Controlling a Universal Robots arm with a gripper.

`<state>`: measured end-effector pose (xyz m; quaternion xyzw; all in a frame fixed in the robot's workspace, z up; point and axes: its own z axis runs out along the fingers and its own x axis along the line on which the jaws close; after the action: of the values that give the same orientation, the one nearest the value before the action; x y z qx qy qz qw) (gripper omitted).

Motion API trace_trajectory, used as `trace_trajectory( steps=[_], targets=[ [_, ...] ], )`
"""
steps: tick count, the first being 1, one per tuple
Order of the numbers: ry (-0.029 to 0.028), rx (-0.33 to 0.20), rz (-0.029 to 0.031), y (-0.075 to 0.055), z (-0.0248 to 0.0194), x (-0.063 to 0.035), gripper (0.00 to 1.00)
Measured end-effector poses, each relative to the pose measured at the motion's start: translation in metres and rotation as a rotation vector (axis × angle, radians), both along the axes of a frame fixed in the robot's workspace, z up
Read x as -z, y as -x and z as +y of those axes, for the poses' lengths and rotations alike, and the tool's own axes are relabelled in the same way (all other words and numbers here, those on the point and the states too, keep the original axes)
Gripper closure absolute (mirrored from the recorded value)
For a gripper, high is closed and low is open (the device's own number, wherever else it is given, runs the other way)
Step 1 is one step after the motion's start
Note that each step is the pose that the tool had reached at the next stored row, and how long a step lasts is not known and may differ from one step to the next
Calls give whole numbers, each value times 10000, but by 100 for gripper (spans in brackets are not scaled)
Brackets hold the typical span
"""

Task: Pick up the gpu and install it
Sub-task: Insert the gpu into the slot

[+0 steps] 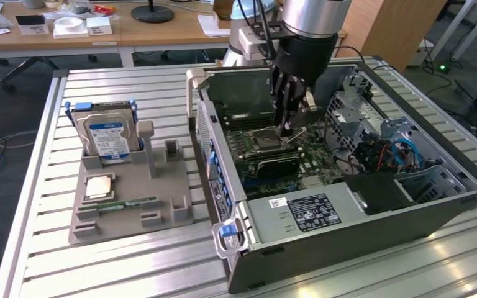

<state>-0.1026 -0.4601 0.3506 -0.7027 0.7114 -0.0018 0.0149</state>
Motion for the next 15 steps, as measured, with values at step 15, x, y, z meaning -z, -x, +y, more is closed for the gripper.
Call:
trace_trajectory(
  steps=[15],
  targets=[
    [-1,0,0,0,0,0,61]
  ],
)
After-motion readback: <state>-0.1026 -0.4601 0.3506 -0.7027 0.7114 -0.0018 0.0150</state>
